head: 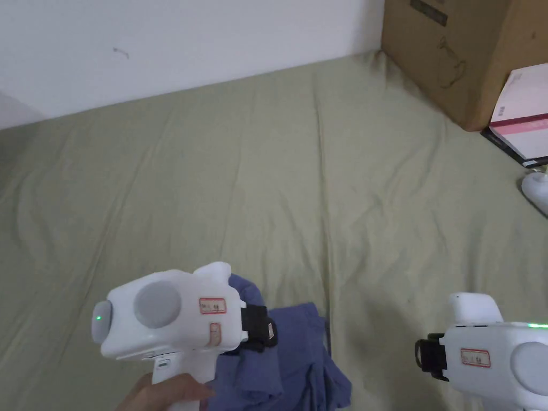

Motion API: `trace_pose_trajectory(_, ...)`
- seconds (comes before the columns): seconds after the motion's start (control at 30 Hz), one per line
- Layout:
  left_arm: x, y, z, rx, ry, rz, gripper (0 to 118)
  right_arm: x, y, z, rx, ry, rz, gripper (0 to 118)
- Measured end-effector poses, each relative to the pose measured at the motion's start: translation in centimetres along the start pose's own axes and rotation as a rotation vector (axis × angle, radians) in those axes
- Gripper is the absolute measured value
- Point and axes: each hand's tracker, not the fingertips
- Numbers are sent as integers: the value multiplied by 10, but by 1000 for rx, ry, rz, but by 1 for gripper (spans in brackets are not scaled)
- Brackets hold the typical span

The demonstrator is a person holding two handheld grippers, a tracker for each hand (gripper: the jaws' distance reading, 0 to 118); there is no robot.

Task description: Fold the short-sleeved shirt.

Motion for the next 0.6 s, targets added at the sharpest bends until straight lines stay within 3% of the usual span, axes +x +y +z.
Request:
trace_pose_trajectory(0.17,23,-1,-27,-43,9,-115,32,16,-7,-6,-15,-10,-52,1)
trace_pose_trajectory(0.23,27,-1,-26,-63,-60,-131,52,18,-9,-8,-23,-14,-56,1)
trace_pose_trajectory(0.3,25,0,-21,-60,-140,-110,83,15,-9,-8,-27,-16,-56,1)
trace_pose_trajectory(0.33,23,0,-15,-53,-150,-78,91,14,-9,-7,-29,-14,-52,1)
trace_pose_trajectory(0.47,-3,8,17,48,-210,30,93,7,-6,-6,-22,-8,-24,1)
trace_pose_trajectory(0.5,-11,10,24,59,-197,39,86,5,-5,-6,-19,-7,-21,1)
trace_pose_trajectory(0.53,-20,9,28,82,-185,50,67,3,-4,-5,-15,-6,-20,1)
trace_pose_trajectory(0.6,-35,6,29,112,-124,52,1,1,-2,-6,-9,1,-23,1)
